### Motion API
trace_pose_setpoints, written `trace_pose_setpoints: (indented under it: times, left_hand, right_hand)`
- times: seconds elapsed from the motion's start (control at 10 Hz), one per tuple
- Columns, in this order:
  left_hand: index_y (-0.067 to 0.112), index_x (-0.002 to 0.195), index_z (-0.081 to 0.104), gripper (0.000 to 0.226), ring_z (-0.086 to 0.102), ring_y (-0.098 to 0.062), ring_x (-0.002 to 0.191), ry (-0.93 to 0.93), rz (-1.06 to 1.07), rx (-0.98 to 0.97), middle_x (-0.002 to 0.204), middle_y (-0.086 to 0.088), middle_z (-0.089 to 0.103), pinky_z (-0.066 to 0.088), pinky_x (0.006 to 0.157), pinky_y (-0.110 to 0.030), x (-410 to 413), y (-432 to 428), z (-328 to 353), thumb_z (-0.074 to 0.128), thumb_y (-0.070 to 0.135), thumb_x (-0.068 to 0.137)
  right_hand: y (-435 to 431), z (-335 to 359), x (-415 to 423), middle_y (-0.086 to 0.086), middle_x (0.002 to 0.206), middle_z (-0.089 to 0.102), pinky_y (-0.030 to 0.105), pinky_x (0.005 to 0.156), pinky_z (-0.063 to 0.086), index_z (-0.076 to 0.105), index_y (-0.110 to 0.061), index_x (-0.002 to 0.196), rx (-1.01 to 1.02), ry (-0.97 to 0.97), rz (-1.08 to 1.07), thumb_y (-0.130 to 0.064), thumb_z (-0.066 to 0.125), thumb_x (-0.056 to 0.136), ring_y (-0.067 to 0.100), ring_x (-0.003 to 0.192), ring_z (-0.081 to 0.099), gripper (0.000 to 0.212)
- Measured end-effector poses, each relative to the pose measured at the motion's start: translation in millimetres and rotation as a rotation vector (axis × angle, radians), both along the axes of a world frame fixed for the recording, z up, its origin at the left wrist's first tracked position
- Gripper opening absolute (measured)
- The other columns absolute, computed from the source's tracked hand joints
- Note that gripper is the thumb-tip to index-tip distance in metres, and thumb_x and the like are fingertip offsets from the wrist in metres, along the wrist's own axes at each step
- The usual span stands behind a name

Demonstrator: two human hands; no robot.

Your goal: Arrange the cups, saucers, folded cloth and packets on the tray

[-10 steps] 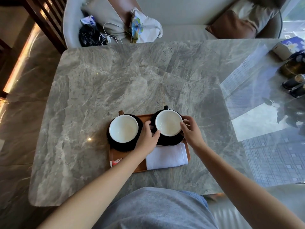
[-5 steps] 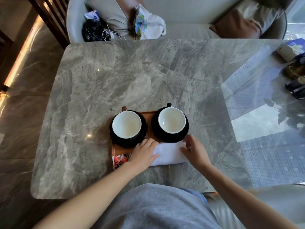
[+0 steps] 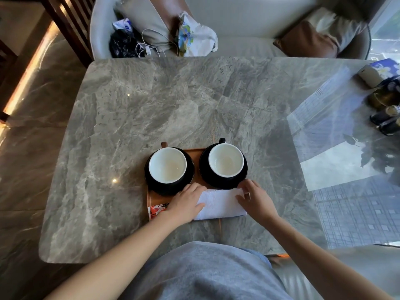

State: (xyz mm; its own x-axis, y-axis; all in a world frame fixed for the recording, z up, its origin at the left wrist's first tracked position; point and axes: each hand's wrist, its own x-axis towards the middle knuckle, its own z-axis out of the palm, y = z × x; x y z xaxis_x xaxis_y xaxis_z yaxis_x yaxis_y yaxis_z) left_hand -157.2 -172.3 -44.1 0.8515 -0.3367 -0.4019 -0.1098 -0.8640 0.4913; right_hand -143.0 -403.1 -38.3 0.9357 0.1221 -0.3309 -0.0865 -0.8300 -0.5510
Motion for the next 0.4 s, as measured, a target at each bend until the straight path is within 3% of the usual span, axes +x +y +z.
trace_pose_setpoints:
  times: [0.1,0.2,0.3,0.4]
  left_hand:
    - [0.019,0.140,0.035,0.051,0.032,-0.014,0.134,0.075,0.025,-0.132,0.145,0.004,0.036,0.032,0.107,-0.030,7,7,11,0.049,0.030,0.092]
    - [0.023,0.146,0.025,0.059,0.019,-0.011,0.143,0.080,0.094,-0.278,0.155,0.006,0.023,0.019,0.114,-0.026,20,14,36,0.049,0.034,0.093]
    - [0.027,0.149,0.002,0.071,-0.005,-0.006,0.145,-0.102,0.110,-0.249,0.159,0.011,-0.003,0.003,0.120,-0.034,43,23,69,0.044,0.040,0.094]
    - [0.032,0.146,-0.014,0.077,-0.023,-0.003,0.141,-0.453,0.070,-0.098,0.156,0.014,-0.020,-0.012,0.117,-0.039,62,35,111,0.041,0.043,0.093]
  right_hand:
    - [4,21,-2,-0.011,0.101,0.059,0.030,0.060,0.047,0.055,-0.028,0.104,-0.045,-0.237,0.011,-0.022,0.058,0.085,0.013,0.090,0.057,0.020]
    - [17,54,5,-0.011,0.112,0.059,0.030,0.068,0.052,0.055,-0.027,0.113,0.011,-0.438,0.052,-0.022,0.059,0.086,0.014,0.103,0.056,0.028]
    - [39,83,32,-0.005,0.148,0.039,0.034,0.107,0.034,0.032,-0.026,0.143,0.045,-0.511,0.170,-0.031,0.054,0.091,0.019,0.136,0.032,0.057]
    - [63,120,63,-0.011,0.159,-0.007,0.040,0.120,0.003,-0.003,-0.035,0.150,-0.058,-0.535,0.282,-0.048,0.038,0.095,0.014,0.147,-0.010,0.069]
